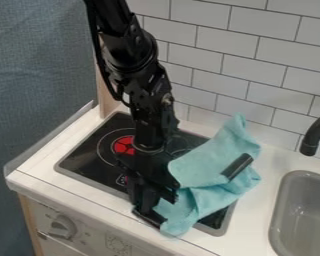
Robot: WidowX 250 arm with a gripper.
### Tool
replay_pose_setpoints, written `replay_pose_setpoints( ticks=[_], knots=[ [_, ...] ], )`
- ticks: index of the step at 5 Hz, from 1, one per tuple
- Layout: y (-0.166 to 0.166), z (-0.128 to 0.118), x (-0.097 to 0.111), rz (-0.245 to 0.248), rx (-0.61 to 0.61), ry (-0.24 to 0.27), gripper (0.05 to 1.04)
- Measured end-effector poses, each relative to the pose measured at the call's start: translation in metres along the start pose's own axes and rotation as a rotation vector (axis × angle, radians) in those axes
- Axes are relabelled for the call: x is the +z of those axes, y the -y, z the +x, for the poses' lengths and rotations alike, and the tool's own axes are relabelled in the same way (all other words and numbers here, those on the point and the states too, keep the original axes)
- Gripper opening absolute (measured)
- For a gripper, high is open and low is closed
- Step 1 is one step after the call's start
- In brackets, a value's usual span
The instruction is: Fold the cloth from bottom to top
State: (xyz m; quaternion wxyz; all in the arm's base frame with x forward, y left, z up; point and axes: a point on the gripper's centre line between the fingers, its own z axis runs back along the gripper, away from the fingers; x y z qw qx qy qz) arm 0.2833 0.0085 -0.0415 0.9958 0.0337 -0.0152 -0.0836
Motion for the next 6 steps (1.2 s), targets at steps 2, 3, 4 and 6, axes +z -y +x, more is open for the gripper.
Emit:
replay_pose_setpoints(
  ticks=[2,3,4,6],
  knots=[
    [0.006,0.001,0.006,-0.039,-0.027,0.024,0.05],
    [0.013,0.001,0.022,-0.084,-0.043,0.053,0.049],
    [0.019,0.0,0.042,-0.125,-0.087,0.067,0.049],
    [0.025,0.02,0.068,-0.183,-0.126,0.094,0.049]
  ],
)
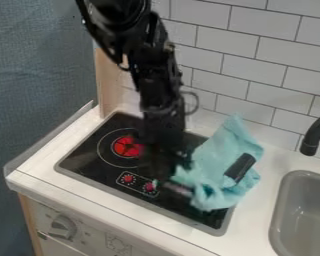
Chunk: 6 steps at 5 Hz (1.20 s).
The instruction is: Fold the cloth from bottom to top
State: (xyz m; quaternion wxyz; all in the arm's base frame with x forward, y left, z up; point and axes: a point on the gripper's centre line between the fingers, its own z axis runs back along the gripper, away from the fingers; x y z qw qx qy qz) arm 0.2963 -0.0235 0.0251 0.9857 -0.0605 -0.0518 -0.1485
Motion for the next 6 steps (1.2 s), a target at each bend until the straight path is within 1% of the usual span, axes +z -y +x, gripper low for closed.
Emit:
replay_pose_setpoints(
  ticks=[1,2,3,4,5,6],
  knots=[
    [0.004,0.031,0.021,-0.04,0.011,0.067,0.049],
    [0.008,0.063,0.028,-0.084,0.015,0.095,0.049],
    [0.006,0.088,0.025,-0.102,0.027,0.112,0.049],
    [0.002,0.105,0.007,-0.108,0.029,0.101,0.049],
    [-0.001,0.116,-0.013,-0.102,0.01,0.1,0.049],
    [-0.005,0.118,-0.037,-0.073,-0.008,0.104,0.049]
  ],
)
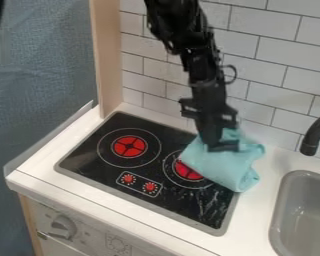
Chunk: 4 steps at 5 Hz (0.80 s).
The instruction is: Fold the cloth from bottom to top
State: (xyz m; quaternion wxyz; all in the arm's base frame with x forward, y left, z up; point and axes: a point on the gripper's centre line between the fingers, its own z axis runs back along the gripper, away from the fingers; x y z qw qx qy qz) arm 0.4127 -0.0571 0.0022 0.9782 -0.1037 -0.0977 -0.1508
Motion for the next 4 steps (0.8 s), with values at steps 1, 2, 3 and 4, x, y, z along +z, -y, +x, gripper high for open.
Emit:
replay_pose_setpoints(
  ticks=[1,2,3,4],
  knots=[
    [-0.0018,-0.0002,-0.0158,-0.014,-0.027,-0.007,0.072],
    [-0.0003,0.0006,-0.0204,-0.014,-0.056,-0.001,0.222],
    [-0.0006,0.001,-0.0213,-0.015,-0.064,-0.021,0.422],
    [-0.0003,0.0003,-0.0214,-0.02,-0.06,-0.022,0.586]
  ],
)
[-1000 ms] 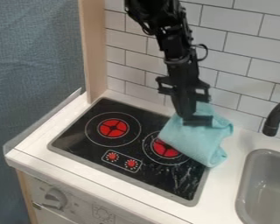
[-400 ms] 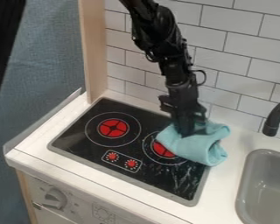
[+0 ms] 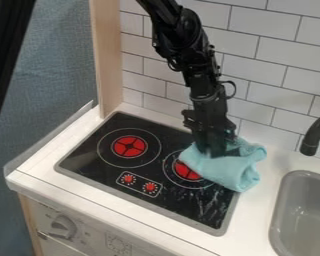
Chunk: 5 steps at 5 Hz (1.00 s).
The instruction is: Fold the cloth from bottom to top
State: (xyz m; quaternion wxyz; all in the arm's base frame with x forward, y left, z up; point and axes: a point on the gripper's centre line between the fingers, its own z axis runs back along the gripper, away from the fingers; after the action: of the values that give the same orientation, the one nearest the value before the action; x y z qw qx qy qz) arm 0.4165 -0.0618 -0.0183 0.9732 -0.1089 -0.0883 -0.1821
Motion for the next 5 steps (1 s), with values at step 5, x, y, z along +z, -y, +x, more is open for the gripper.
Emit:
replay_pose_setpoints(
  ticks=[5],
  knots=[
    [0.027,0.01,0.066,0.04,-0.109,0.011,1.001]
  ],
)
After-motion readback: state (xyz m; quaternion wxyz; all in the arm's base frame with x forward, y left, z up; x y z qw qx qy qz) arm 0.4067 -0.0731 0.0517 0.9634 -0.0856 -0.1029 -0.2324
